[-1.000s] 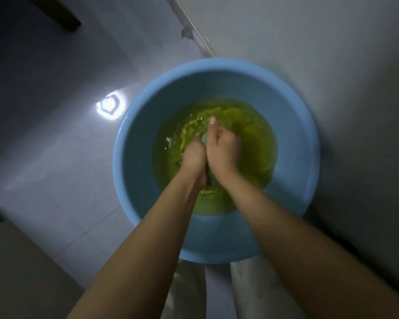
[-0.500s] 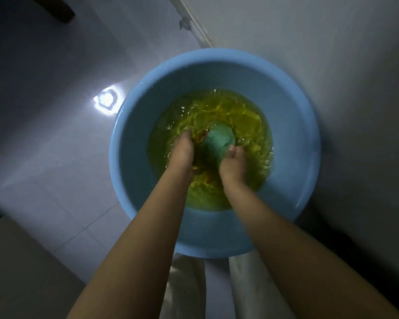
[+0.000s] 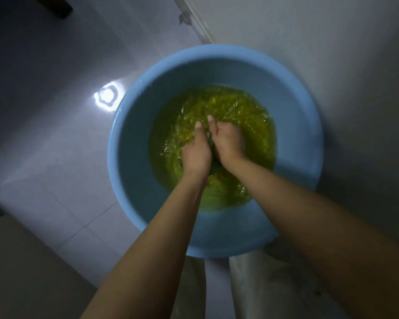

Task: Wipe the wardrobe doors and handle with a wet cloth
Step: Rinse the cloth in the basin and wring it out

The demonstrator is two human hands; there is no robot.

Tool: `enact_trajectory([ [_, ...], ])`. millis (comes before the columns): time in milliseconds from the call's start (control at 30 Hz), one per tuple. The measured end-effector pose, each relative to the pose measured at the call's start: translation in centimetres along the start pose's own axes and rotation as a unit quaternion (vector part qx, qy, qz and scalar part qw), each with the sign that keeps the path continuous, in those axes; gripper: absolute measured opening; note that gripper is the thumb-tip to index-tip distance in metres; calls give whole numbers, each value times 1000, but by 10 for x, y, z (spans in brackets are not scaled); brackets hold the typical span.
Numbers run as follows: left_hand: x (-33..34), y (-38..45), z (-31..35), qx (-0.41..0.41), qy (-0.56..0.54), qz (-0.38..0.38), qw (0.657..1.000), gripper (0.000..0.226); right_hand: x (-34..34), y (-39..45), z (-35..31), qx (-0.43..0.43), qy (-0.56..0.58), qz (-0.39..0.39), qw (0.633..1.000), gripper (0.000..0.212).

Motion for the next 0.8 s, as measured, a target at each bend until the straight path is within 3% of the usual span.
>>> enact_trajectory([
  [133,-8,1,-13,15,-11,35,999,34,-12,12,28,129,24,142,981,47],
  [200,-18,3,-17,0,-13,25,1000,34,-14,11,40,217,97,129,963,43],
  [233,-20,5,-20,-11,-13,14,1000,50,-10,6,40,234,143,80,958,42],
  [300,-19,9,-19,-15,-33,-4,999,69,0,-15,25,216,212,-2,953,36],
  [333,-18,11,-16,-13,-39,-17,999,67,2,-29,14,190,225,-6,956,31],
  [433,-18,18,1,8,-29,-84,996,47,-2,-73,-20,83,251,21,964,24],
  [533,-14,12,11,57,-21,-124,990,39,-4,-88,-38,1,252,61,966,36],
  [633,-12,5,19,69,6,-95,993,39,-3,-53,-29,5,203,121,972,45],
  [733,-10,1,16,13,-8,-40,999,39,0,-20,-14,-4,136,59,989,52],
  [800,-9,-5,13,2,38,-11,999,40,2,-9,-7,6,71,12,997,52],
])
Point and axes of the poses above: each hand's wrist, its own y-axis towards the middle knuckle, its own x-axis out of the palm, z = x × y, the point moved 2 cm from there along y, towards the middle knuckle, and after that the axes turned 10 degrees about x, right-handed, at the moved point
